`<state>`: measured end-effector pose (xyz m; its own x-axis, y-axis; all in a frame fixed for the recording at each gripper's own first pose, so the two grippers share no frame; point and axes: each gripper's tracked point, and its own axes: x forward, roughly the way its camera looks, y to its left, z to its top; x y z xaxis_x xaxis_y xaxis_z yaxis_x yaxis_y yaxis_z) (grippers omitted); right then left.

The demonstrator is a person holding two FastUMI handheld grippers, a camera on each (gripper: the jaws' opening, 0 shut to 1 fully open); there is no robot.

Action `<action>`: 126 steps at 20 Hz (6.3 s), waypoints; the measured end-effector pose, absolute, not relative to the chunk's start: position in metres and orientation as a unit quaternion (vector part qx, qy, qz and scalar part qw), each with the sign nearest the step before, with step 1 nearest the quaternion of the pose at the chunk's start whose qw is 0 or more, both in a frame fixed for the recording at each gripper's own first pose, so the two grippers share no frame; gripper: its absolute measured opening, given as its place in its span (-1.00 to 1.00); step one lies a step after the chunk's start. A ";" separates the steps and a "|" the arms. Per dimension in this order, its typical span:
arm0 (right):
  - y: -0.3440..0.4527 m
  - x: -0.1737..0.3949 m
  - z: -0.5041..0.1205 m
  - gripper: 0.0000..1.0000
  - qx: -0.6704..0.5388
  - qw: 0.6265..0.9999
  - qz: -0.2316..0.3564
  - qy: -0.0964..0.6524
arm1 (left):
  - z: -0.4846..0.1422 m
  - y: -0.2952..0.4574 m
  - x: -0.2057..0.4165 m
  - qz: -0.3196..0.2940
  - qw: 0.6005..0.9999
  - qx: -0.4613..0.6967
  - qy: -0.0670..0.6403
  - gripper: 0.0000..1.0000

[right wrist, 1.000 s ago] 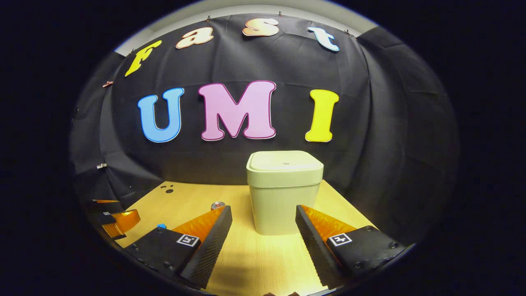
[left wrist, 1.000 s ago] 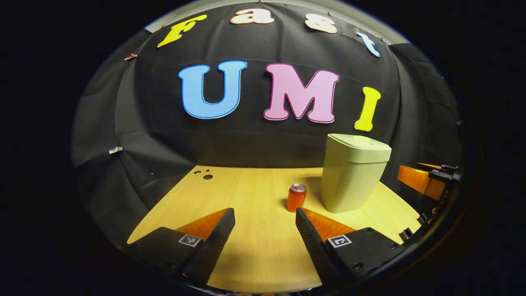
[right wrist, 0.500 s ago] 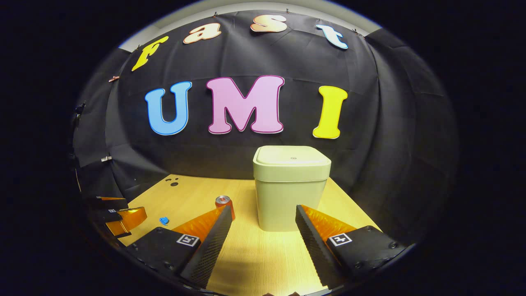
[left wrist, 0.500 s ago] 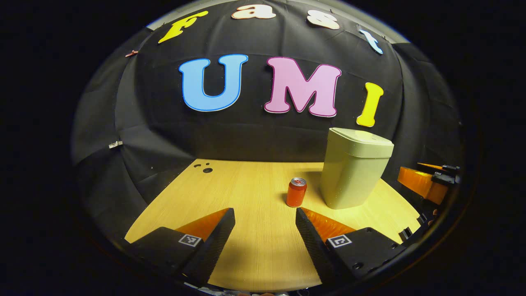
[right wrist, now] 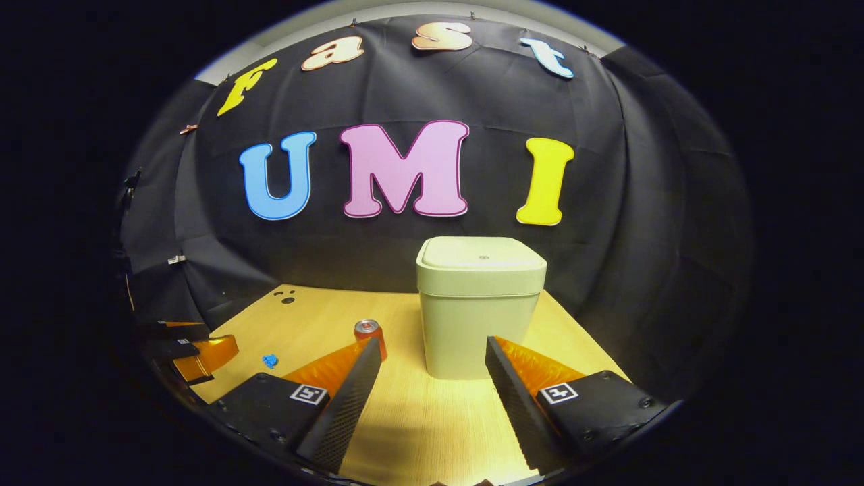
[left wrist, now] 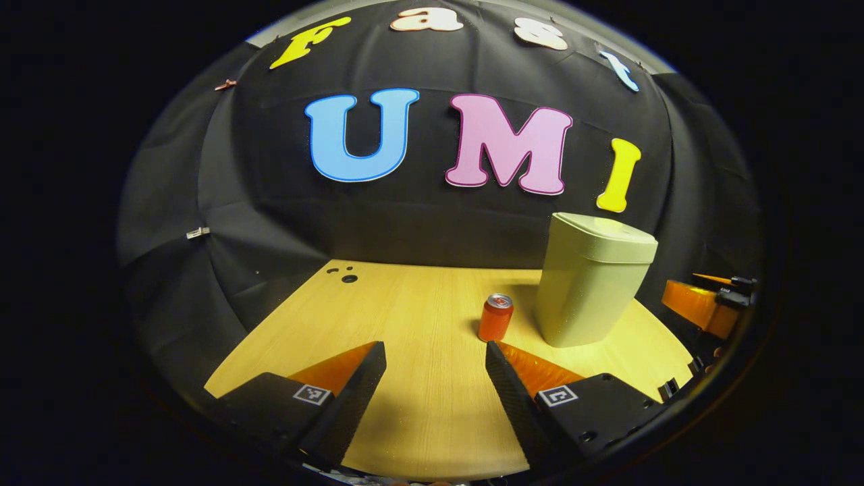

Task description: Press the lid of the desktop garbage bin to open it, pick up the crumpled paper on the desktop and throw it into the bin, then pick up the pop can on the desktop and drop it into the bin, and finally close the garbage bin lid.

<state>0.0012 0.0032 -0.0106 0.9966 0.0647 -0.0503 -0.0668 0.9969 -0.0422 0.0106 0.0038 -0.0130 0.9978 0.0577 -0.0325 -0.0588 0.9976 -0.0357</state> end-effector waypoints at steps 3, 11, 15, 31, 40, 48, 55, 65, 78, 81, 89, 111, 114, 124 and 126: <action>0.004 0.001 -0.012 0.95 -0.022 0.999 0.035 0.027 | -0.013 0.005 0.012 0.030 0.999 -0.021 0.016 0.86; 0.012 0.001 -0.008 0.49 -0.028 0.998 0.048 0.026 | -0.014 0.005 0.016 0.026 0.999 -0.020 0.017 0.92; 0.017 -0.001 -0.006 0.22 -0.039 0.998 0.053 0.022 | -0.015 0.005 0.018 0.024 0.999 -0.015 0.018 0.92; 0.029 0.003 -0.030 -0.88 -0.026 0.993 0.085 0.078 | -0.021 0.014 0.021 0.034 0.999 -0.026 0.027 0.91; 0.037 0.012 -0.015 -0.90 -0.040 0.990 0.111 0.081 | -0.025 0.020 0.024 0.043 0.998 -0.029 0.036 0.91; 0.024 0.045 0.025 -0.90 -0.051 0.991 0.111 0.046 | -0.031 0.018 0.029 0.046 0.997 -0.028 0.049 0.92; 0.006 0.091 0.063 -0.90 -0.047 0.993 0.110 0.014 | -0.029 0.030 0.030 0.075 0.996 -0.018 0.049 0.91; -0.028 0.162 0.075 -0.90 -0.072 0.992 0.100 0.003 | -0.036 0.040 0.025 0.145 0.987 -0.036 0.063 0.92; -0.052 0.192 0.050 -0.89 -0.052 0.993 0.099 0.029 | -0.026 0.008 0.029 0.175 0.982 -0.029 0.060 0.92; -0.053 0.192 0.047 -0.89 -0.041 0.995 0.088 0.028 | -0.021 0.009 0.034 0.170 0.983 -0.029 0.057 0.89; -0.052 0.194 0.049 -0.89 -0.028 0.996 0.069 0.040 | -0.020 0.017 0.039 0.147 0.987 -0.033 0.058 0.89; -0.024 0.077 0.024 -0.90 -0.019 0.996 0.048 0.067 | -0.090 0.121 0.015 0.149 0.984 -0.058 0.076 0.91; -0.025 0.060 0.001 -0.90 -0.016 0.994 0.047 0.092 | -0.096 0.120 0.019 0.142 0.985 -0.043 0.086 0.90; -0.032 0.014 -0.061 -0.89 0.003 0.986 0.032 0.161 | -0.107 0.120 0.057 0.110 0.987 -0.050 0.101 0.90; -0.026 0.002 -0.072 -0.84 0.009 0.984 0.039 0.172 | -0.111 0.126 0.071 0.114 0.987 -0.043 0.106 0.90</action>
<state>0.0020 -0.0263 -0.0719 0.9378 0.0790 -0.3381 -0.0730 0.9969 0.0303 0.0706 0.1264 -0.1115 0.9518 0.2149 -0.2187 -0.2332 0.9705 -0.0610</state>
